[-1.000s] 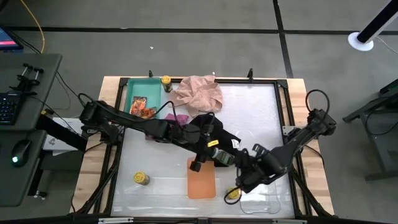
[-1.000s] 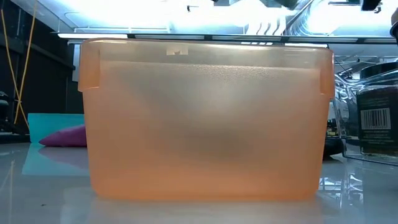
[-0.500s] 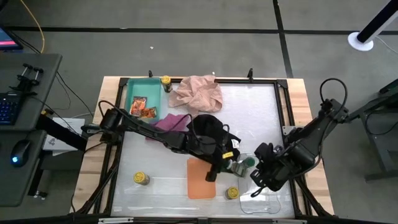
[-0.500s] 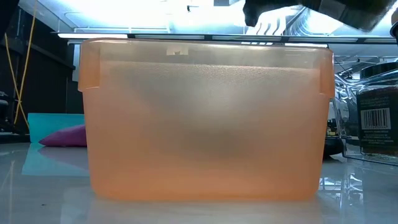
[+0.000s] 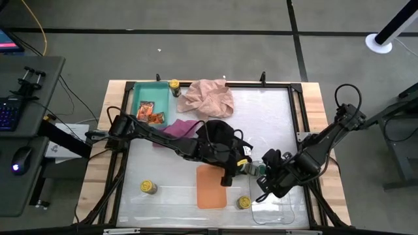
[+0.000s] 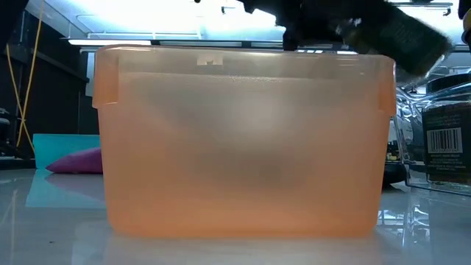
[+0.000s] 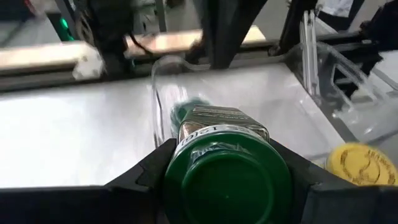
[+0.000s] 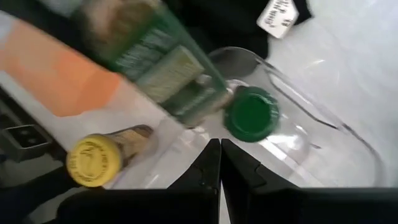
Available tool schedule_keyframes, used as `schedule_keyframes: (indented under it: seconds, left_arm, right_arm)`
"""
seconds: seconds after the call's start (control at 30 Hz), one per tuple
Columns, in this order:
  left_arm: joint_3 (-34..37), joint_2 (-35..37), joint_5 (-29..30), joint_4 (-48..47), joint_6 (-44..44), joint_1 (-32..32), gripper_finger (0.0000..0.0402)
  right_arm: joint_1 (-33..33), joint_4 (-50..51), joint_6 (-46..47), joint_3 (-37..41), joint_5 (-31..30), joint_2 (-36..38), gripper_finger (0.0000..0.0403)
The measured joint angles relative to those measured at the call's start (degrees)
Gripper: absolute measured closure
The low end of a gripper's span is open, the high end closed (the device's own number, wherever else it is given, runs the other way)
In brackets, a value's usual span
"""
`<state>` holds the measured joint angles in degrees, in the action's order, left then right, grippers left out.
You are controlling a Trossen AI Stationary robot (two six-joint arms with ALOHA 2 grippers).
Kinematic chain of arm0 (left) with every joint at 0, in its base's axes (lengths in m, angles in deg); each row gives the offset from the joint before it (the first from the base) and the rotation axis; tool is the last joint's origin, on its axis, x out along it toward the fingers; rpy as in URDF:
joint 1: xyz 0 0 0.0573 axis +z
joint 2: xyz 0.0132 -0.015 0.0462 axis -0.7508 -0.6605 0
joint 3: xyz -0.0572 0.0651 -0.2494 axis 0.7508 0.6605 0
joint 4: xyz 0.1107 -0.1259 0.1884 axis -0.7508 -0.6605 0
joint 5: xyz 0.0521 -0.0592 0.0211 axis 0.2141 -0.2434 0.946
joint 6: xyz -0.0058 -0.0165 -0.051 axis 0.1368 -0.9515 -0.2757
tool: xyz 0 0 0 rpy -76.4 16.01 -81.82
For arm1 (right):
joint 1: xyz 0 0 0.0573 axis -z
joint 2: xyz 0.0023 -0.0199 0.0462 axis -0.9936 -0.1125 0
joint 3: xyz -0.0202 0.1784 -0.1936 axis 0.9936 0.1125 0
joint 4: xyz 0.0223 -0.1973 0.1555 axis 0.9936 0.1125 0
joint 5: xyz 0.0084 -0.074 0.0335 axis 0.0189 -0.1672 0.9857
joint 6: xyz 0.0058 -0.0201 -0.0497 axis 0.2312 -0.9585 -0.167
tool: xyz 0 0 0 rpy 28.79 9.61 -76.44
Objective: Sort spices by type
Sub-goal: Put the green seasoning bottle into the transparent bin
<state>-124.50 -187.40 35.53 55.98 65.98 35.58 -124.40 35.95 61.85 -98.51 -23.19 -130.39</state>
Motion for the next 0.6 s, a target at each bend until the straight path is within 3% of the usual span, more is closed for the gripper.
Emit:
schedule_keyframes:
  seconds: [0.37,0.6]
  left_arm:
    - [0.0,-1.9,1.5,0.0,-2.6,-0.1,0.0235]
    - [0.0,-1.9,3.3,-1.1,-2.7,0.0,0.0235]
  right_arm:
    - [3.4,-1.9,-1.0,0.0,0.7,-1.0,0.0403]
    - [8.7,-0.7,-4.6,0.1,6.1,-3.7,0.0403]
